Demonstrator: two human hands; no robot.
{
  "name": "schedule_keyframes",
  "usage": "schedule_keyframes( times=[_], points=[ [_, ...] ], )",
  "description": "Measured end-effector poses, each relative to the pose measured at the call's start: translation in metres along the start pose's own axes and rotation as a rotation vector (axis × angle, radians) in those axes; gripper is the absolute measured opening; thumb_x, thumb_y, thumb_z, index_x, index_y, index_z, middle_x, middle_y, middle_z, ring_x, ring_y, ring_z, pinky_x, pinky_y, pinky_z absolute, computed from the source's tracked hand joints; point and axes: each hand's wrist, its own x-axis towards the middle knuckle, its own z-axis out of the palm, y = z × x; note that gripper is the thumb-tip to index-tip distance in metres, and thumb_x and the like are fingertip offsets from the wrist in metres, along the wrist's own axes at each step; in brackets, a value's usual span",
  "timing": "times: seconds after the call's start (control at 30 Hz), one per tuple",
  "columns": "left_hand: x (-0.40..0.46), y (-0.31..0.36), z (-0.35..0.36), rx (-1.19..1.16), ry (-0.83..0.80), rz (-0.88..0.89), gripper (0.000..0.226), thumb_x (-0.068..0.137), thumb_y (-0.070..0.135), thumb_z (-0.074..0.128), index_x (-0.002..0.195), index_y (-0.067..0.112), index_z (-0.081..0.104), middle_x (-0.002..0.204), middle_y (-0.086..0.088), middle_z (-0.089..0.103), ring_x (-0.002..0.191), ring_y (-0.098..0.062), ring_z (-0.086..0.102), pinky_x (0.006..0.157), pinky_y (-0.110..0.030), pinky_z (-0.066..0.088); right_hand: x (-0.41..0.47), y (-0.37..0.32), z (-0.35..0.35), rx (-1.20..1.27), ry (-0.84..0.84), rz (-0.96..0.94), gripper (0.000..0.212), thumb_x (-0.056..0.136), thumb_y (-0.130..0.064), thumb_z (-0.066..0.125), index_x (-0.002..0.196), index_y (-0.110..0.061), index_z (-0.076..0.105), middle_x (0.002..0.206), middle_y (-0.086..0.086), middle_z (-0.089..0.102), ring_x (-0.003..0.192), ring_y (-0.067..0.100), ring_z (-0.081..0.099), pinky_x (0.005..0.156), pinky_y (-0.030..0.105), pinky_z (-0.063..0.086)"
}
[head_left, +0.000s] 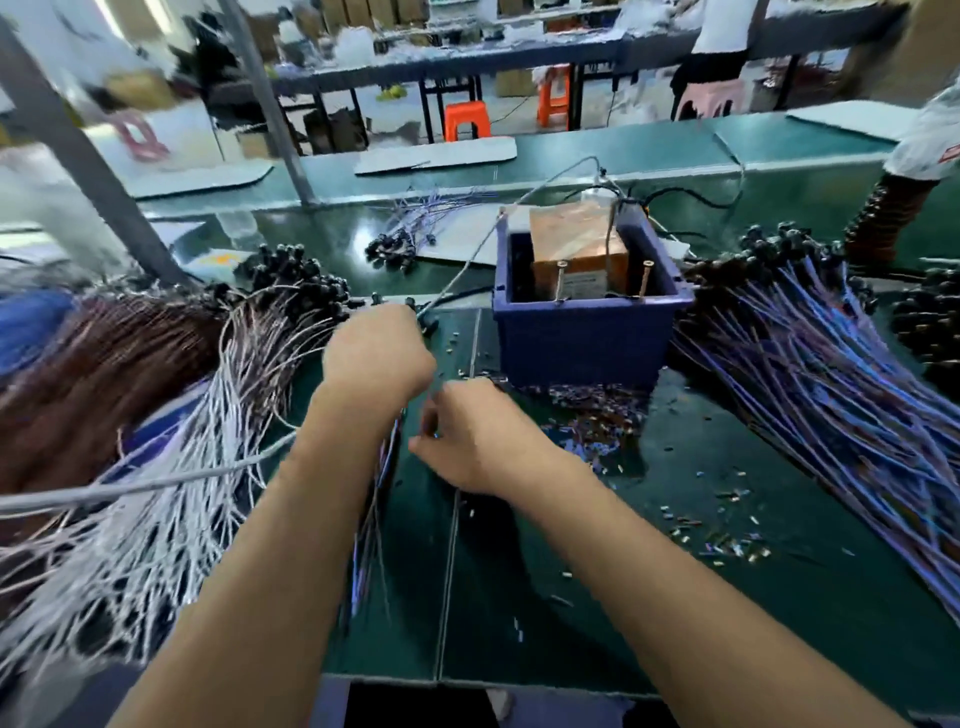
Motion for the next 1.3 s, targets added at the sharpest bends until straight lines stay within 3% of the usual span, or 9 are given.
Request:
schedule_keyframes(
  times=[0.17, 0.3, 0.47, 0.83, 0.93, 1.0, 1.07, 1.17, 1.3],
  points=[
    [0.031, -0.012, 0.021, 0.069, 0.068, -0.016, 0.026, 0.084, 0.012, 0.064, 0.109, 0.016, 0.072, 0.111, -0.015, 0.069, 0.111, -0.037, 0.061, 0.089, -0.04, 0.052, 0.039, -0.012, 0.018, -0.161, -0.104, -0.014, 0.032, 0.1, -0.04, 0.059, 0.115, -0.013, 0.067, 0.119, 0.016, 0.069, 0.114, 0.039, 0.064, 0.088, 0.04, 0.053],
    [0.054, -0.012, 0.033, 0.205, 0.119, -0.016, 0.028, 0.091, 0.015, 0.059, 0.117, 0.009, 0.065, 0.122, -0.018, 0.064, 0.122, -0.037, 0.053, 0.09, -0.038, 0.042, 0.039, -0.004, 0.022, -0.14, -0.028, -0.014, 0.035, 0.099, -0.043, 0.063, 0.118, -0.013, 0.06, 0.114, 0.018, 0.069, 0.11, 0.042, 0.064, 0.075, 0.038, 0.046],
    [0.059, -0.005, 0.042, 0.179, 0.076, -0.088, 0.032, 0.092, 0.011, 0.057, 0.123, 0.009, 0.063, 0.129, -0.017, 0.06, 0.129, -0.037, 0.043, 0.088, -0.04, 0.048, 0.031, 0.001, 0.022, -0.113, 0.001, 0.0, 0.032, 0.099, -0.039, 0.064, 0.117, -0.014, 0.057, 0.111, 0.019, 0.069, 0.107, 0.042, 0.065, 0.073, 0.038, 0.043],
    [0.053, 0.004, 0.05, 0.197, 0.034, -0.086, 0.033, 0.094, 0.014, 0.057, 0.126, 0.008, 0.063, 0.133, -0.021, 0.054, 0.129, -0.038, 0.04, 0.087, -0.037, 0.044, 0.011, 0.0, 0.017, -0.114, -0.033, -0.029, 0.026, 0.098, -0.039, 0.066, 0.094, -0.019, 0.05, 0.104, 0.016, 0.07, 0.103, 0.039, 0.067, 0.072, 0.037, 0.044],
    [0.046, 0.009, 0.041, 0.181, 0.099, -0.031, 0.03, 0.097, 0.018, 0.053, 0.123, 0.005, 0.06, 0.128, -0.02, 0.061, 0.125, -0.038, 0.05, 0.094, -0.039, 0.04, 0.011, 0.006, 0.016, -0.048, 0.007, -0.03, 0.03, 0.098, -0.04, 0.066, 0.106, -0.012, 0.06, 0.107, 0.017, 0.071, 0.105, 0.04, 0.066, 0.076, 0.038, 0.047],
    [0.042, 0.017, 0.024, -0.024, 0.173, -0.019, 0.026, 0.1, 0.017, 0.05, 0.12, 0.002, 0.056, 0.12, -0.02, 0.064, 0.115, -0.038, 0.058, 0.094, -0.041, 0.042, 0.009, 0.011, 0.011, 0.089, 0.033, -0.047, 0.043, 0.099, -0.045, 0.066, 0.123, -0.011, 0.057, 0.109, 0.016, 0.071, 0.104, 0.037, 0.065, 0.08, 0.04, 0.049],
    [0.035, 0.029, 0.001, -0.543, 0.144, -0.071, 0.019, 0.104, 0.014, 0.045, 0.116, 0.001, 0.052, 0.106, -0.017, 0.067, 0.092, -0.029, 0.065, 0.078, -0.039, 0.049, 0.005, 0.015, 0.007, 0.315, 0.04, -0.067, 0.045, 0.099, -0.052, 0.063, 0.128, -0.018, 0.053, 0.098, 0.011, 0.07, 0.089, 0.023, 0.065, 0.074, 0.038, 0.046],
    [0.018, 0.05, -0.027, -1.452, -0.037, -0.107, 0.021, 0.11, 0.011, 0.035, 0.093, 0.012, 0.046, 0.07, -0.002, 0.059, 0.046, -0.008, 0.046, 0.043, -0.023, 0.036, -0.004, 0.016, -0.001, 0.626, 0.155, -0.145, 0.012, 0.102, -0.047, 0.061, 0.092, -0.041, 0.06, 0.08, -0.001, 0.051, 0.064, 0.001, 0.045, 0.062, 0.024, 0.035],
    [0.001, 0.067, -0.051, -1.975, 0.009, -0.026, 0.043, 0.11, 0.011, 0.032, 0.068, 0.018, 0.037, 0.051, 0.005, 0.036, 0.042, -0.009, 0.025, 0.045, -0.023, 0.02, -0.018, 0.022, -0.026, 1.053, 0.139, -0.157, 0.029, 0.104, -0.035, 0.056, 0.079, -0.028, 0.071, 0.08, 0.003, 0.065, 0.074, 0.017, 0.059, 0.075, 0.04, 0.051]
  ],
)
